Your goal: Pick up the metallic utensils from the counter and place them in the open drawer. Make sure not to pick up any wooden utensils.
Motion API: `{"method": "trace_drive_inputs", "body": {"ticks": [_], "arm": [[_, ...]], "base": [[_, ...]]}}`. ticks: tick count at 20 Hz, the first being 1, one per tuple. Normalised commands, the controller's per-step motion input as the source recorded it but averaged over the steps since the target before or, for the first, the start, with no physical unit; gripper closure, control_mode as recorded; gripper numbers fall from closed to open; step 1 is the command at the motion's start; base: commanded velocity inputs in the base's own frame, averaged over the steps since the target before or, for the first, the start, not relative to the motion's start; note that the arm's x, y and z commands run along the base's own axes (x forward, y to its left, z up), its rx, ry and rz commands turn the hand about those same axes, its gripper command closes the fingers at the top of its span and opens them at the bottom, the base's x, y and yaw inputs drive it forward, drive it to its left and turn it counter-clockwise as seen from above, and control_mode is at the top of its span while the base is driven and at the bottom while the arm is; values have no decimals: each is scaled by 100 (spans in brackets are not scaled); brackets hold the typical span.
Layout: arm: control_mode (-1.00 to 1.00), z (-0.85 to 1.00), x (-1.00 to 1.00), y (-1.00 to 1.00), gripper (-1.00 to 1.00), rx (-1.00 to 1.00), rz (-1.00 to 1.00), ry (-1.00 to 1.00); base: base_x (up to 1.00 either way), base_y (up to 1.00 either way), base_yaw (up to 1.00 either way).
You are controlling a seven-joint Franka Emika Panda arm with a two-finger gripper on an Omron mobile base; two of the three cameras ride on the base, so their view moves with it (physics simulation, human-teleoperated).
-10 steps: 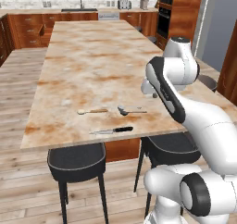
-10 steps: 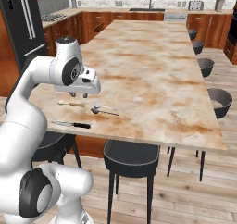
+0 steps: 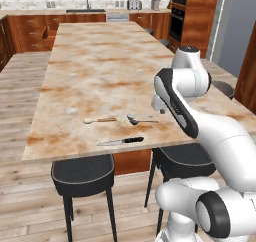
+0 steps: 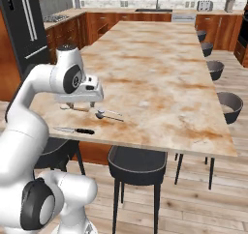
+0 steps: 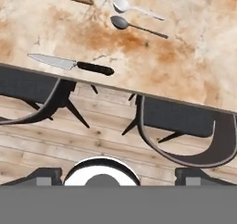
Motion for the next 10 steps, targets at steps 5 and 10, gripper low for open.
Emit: {"method": "trace_drive_inputs", "body": {"ticks": [5,10], "arm": [[-100,-38,12,34,-100,-32,54,14],[-100,-30,12,16,-100,-4,84,19]], "base": [[0,0,0],[0,0,0]]}}
